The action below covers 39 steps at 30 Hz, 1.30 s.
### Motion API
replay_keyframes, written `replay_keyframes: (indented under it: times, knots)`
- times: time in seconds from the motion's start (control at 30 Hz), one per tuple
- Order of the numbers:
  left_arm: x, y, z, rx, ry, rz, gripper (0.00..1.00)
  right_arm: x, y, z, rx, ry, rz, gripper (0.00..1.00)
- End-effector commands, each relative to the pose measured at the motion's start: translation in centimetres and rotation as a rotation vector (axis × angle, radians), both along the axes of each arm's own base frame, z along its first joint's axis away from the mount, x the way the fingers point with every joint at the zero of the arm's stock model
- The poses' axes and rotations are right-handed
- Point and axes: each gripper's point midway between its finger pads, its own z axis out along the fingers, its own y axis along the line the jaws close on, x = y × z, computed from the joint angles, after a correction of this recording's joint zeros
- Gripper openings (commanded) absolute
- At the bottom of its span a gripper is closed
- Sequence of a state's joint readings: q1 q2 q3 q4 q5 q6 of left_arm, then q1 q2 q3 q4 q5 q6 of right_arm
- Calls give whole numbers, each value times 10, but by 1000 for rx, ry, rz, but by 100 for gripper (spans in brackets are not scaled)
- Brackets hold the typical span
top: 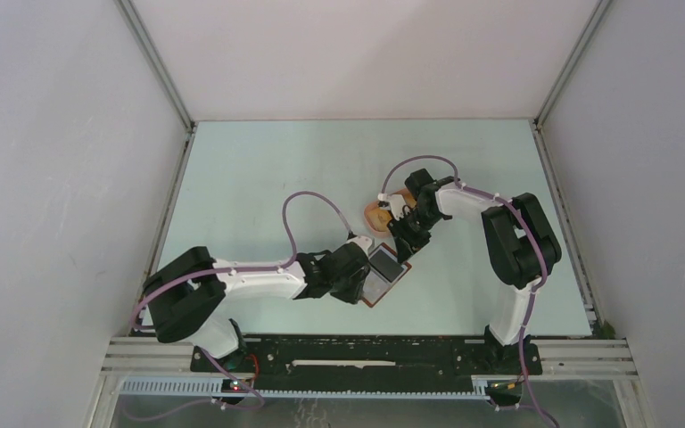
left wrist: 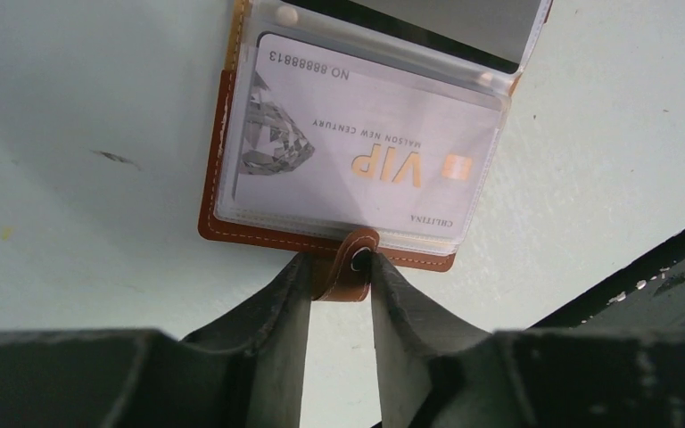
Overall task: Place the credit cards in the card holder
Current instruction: Close the card holder at the center of the board.
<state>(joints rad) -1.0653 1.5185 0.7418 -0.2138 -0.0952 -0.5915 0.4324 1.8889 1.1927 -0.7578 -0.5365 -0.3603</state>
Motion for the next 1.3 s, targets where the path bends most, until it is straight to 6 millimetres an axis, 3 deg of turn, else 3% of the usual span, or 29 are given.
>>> replay_keyframes:
  times: [0.0, 0.37, 0.7, 0.97, 1.13, 1.27]
  knots:
    - [5, -10, 10, -10, -30, -31, 31, -8, 3, -14, -20, 39, 19, 36]
    - [17, -6, 30, -38, -139, -43, 0, -15, 7, -11, 31, 110, -10, 34]
    - [29, -5, 66, -146, -267, -27, 0, -31, 26, -8, 122, 245, -48, 25]
    - [54, -27, 113, -322, -371, -9, 0, -35, 43, 5, 181, 248, -42, 25]
    - [78, -50, 121, -400, -347, -36, 0, -40, 52, 11, 226, 282, -35, 25]
    - [88, -68, 113, -438, -304, -60, 0, -38, 52, 17, 254, 290, -48, 26]
